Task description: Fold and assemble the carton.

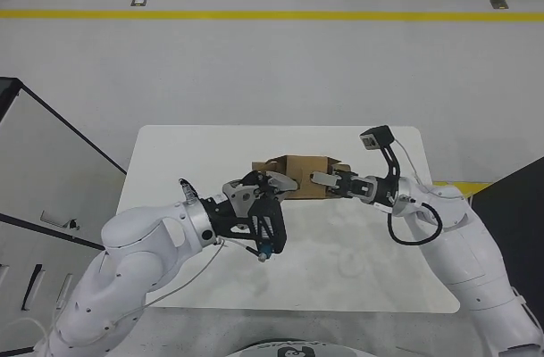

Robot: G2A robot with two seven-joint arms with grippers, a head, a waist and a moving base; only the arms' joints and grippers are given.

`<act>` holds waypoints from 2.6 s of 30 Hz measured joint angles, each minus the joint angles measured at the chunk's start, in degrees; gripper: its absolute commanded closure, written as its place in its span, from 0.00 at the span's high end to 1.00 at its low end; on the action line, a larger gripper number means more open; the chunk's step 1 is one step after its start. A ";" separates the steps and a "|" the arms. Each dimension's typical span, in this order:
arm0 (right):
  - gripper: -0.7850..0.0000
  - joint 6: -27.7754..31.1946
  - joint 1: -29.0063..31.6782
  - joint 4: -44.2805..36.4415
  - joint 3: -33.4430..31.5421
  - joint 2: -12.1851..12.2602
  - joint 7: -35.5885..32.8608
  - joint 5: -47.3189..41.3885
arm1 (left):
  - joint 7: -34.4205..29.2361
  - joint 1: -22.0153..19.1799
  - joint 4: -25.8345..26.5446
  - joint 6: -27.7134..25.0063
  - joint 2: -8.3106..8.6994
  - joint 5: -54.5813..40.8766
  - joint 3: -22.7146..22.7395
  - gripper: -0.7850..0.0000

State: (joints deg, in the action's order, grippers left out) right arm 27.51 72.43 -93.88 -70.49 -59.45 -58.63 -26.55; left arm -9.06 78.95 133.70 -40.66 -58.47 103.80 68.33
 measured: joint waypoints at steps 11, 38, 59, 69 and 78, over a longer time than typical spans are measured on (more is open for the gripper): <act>0.00 1.20 0.70 -0.29 -0.65 0.04 -1.44 -3.41 | -1.36 -0.27 0.60 1.34 -0.14 0.50 -0.37 0.00; 0.00 4.73 4.47 -3.02 -4.28 0.97 -13.41 -13.05 | 0.68 3.55 0.94 4.00 0.26 1.05 3.59 0.00; 0.00 5.16 5.20 -2.31 -3.82 1.71 -12.86 -10.78 | 1.15 2.93 0.94 3.89 0.17 2.22 2.74 0.00; 0.00 5.51 5.75 1.08 -4.74 1.32 -10.29 -18.66 | 1.65 3.87 0.94 4.16 0.28 1.69 4.26 0.00; 0.00 4.58 4.63 1.79 -3.80 0.90 -8.84 -17.32 | 2.39 3.39 0.94 3.81 0.19 1.78 2.90 0.00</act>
State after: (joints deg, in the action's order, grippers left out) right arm 32.09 77.06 -92.08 -74.29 -58.55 -67.47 -43.87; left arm -6.67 82.34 134.65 -36.84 -58.29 105.58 71.23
